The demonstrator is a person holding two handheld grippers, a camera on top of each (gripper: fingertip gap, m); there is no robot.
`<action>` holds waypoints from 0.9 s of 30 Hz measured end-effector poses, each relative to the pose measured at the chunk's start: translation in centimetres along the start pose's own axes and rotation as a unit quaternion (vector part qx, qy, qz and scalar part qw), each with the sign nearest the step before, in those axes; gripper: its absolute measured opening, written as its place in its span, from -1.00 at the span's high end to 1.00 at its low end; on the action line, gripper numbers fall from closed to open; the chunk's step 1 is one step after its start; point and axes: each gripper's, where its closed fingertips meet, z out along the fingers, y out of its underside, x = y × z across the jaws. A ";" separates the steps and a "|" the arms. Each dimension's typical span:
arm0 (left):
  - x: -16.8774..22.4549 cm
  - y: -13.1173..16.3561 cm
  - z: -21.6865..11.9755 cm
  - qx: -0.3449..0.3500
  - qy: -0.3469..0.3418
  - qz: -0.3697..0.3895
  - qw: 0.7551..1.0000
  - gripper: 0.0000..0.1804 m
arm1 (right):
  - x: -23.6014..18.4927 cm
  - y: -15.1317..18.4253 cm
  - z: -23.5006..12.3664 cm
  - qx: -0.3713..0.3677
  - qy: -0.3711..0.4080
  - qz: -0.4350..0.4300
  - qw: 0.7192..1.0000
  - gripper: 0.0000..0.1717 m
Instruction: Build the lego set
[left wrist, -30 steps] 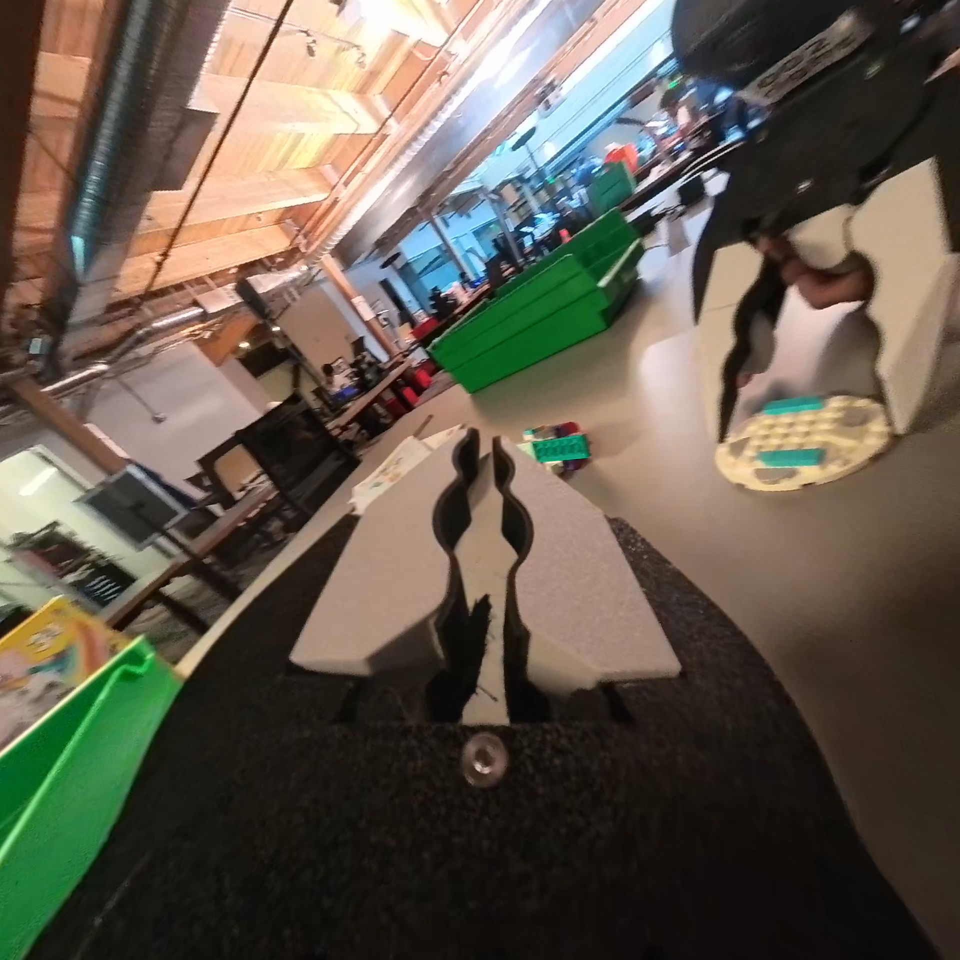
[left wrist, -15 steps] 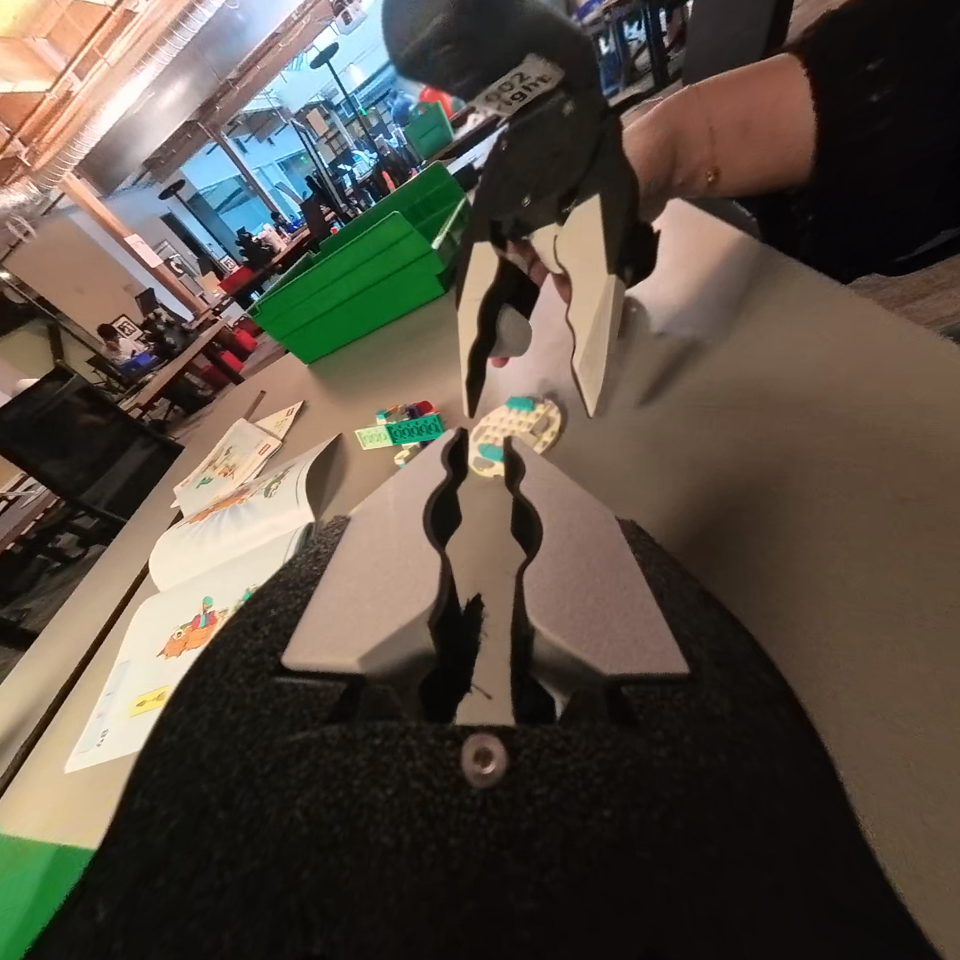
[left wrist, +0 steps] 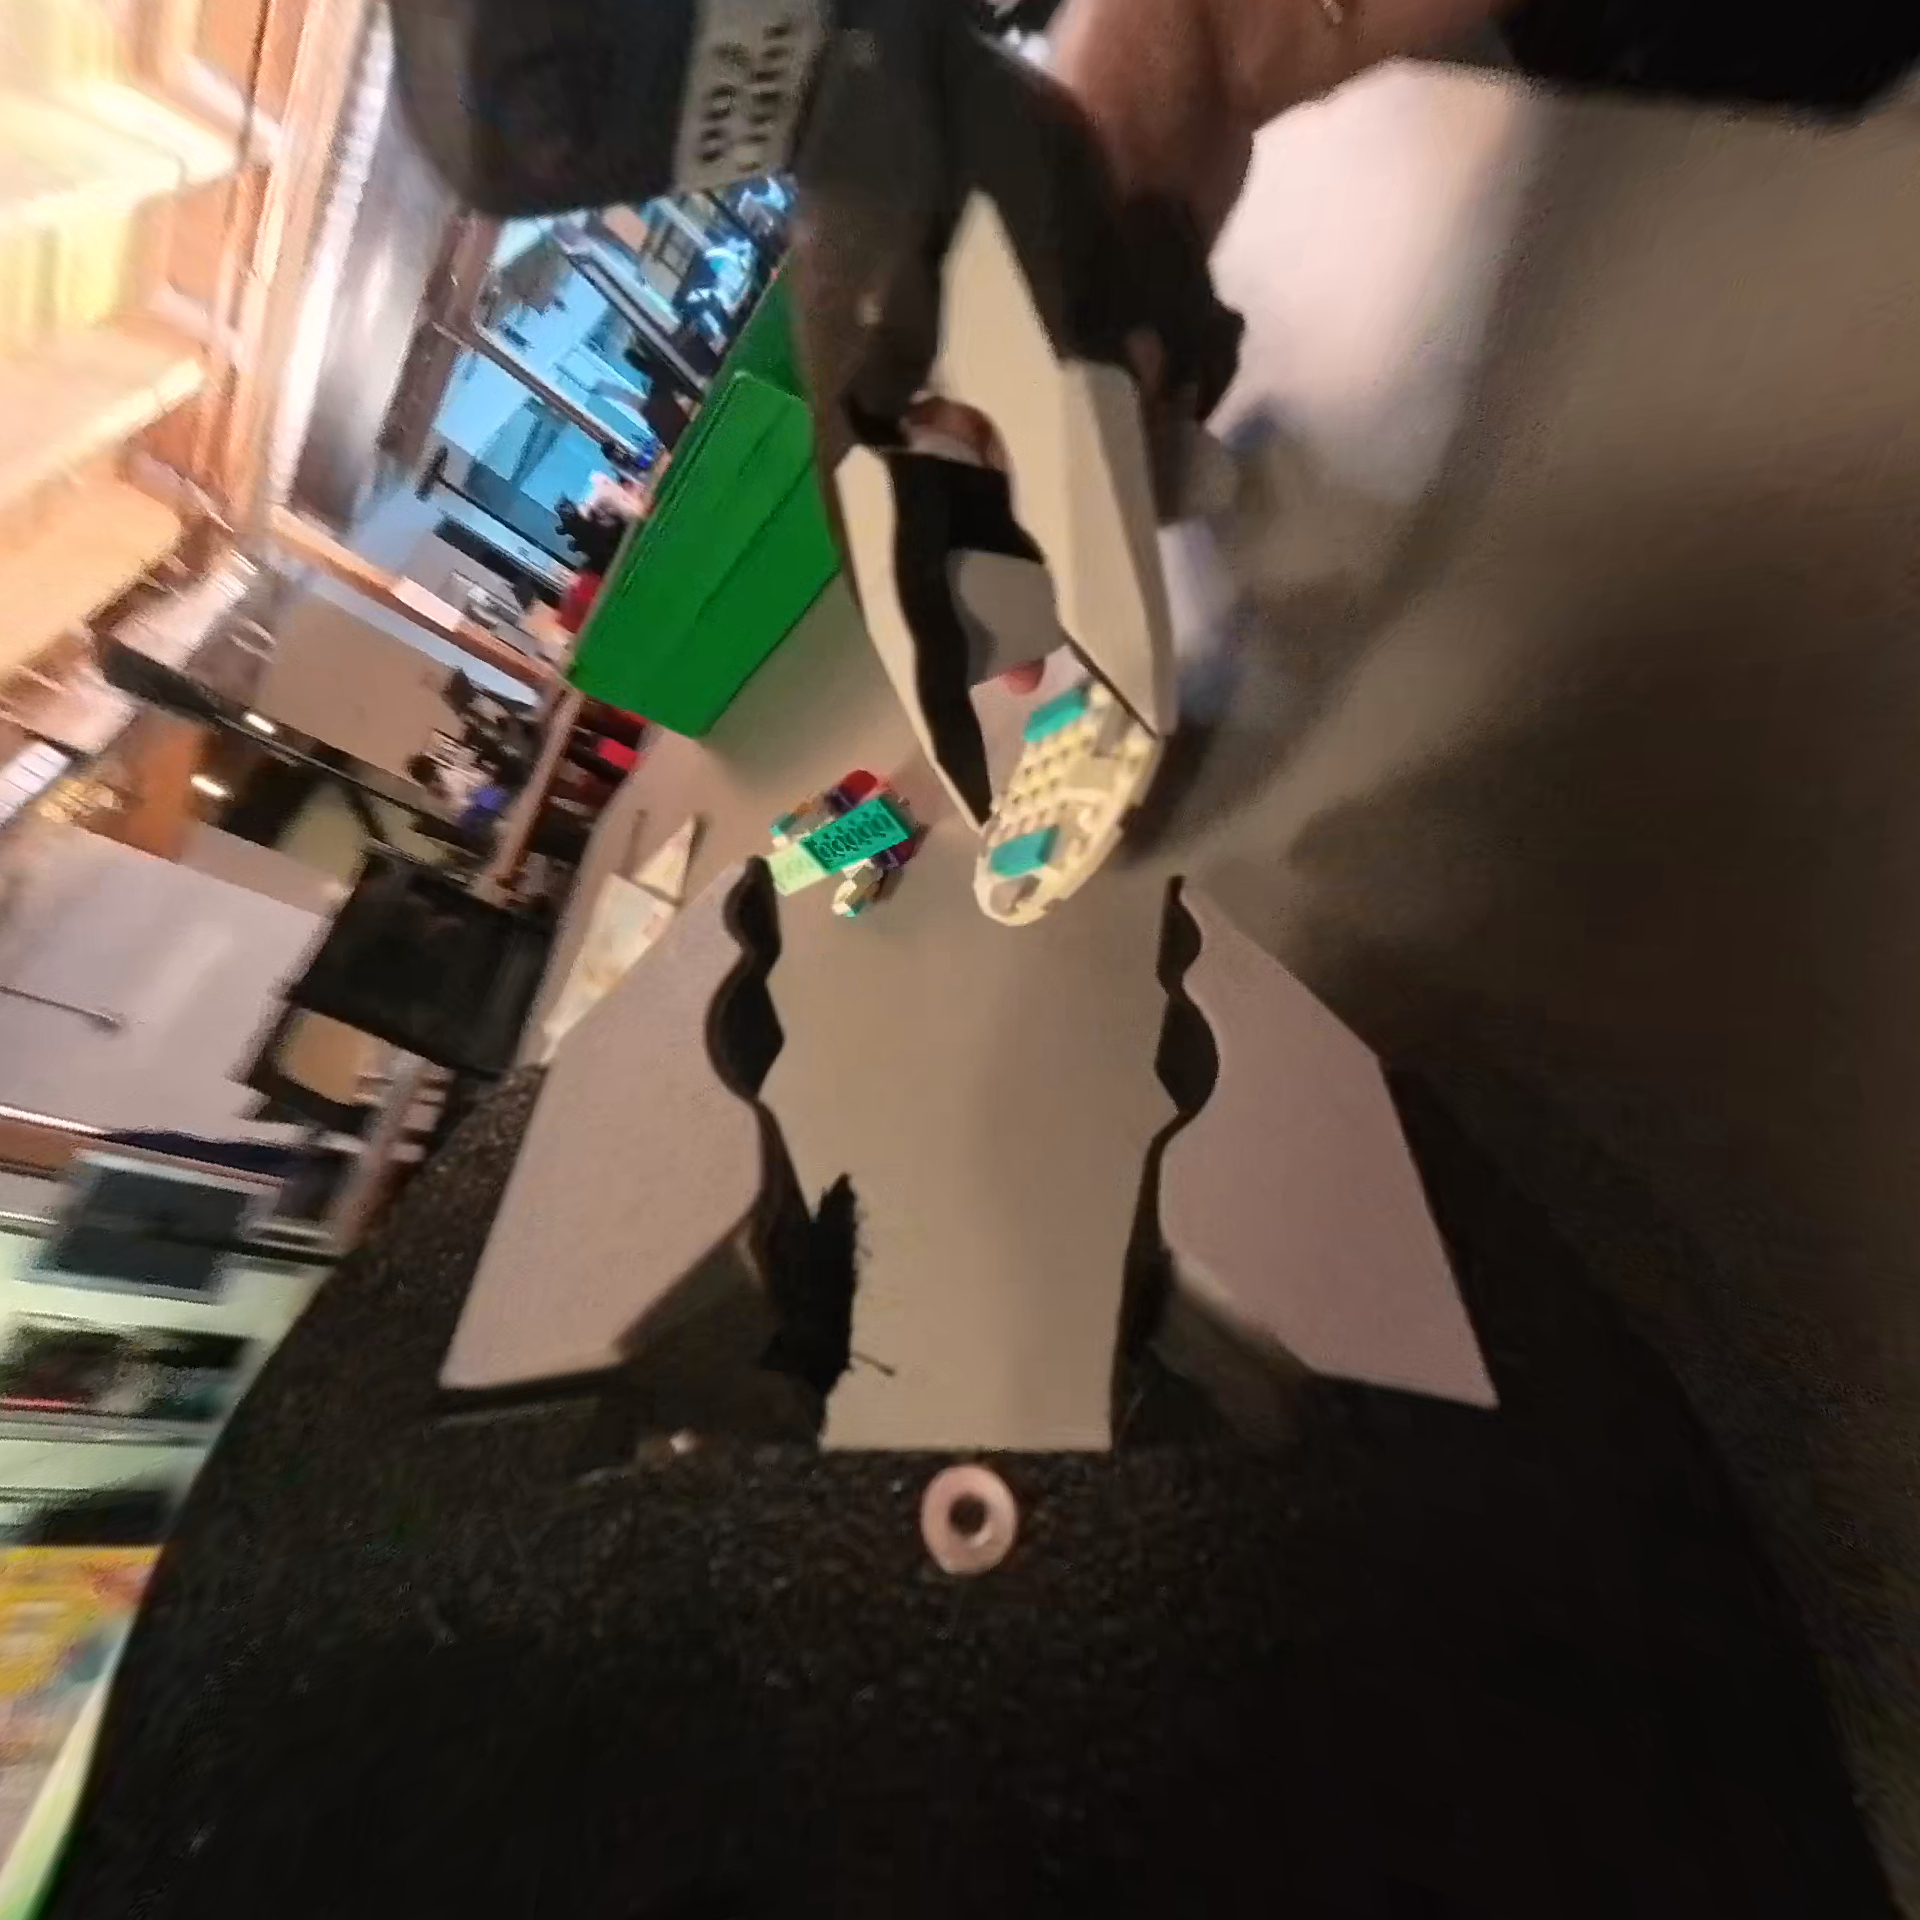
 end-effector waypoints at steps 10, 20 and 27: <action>-1.1 0.6 0.4 -0.069 -0.104 0.252 0.959 0.93 | -1.5 -3.7 1.0 0.066 -0.060 -0.030 0.996 0.27; -1.2 4.4 0.9 -0.171 -0.067 0.308 0.934 0.92 | -1.5 -3.2 3.4 0.032 0.045 -0.180 0.982 0.77; -2.1 5.3 0.7 -0.205 -0.078 0.326 0.920 0.92 | -0.3 -3.5 4.0 0.019 0.115 -0.221 0.968 0.74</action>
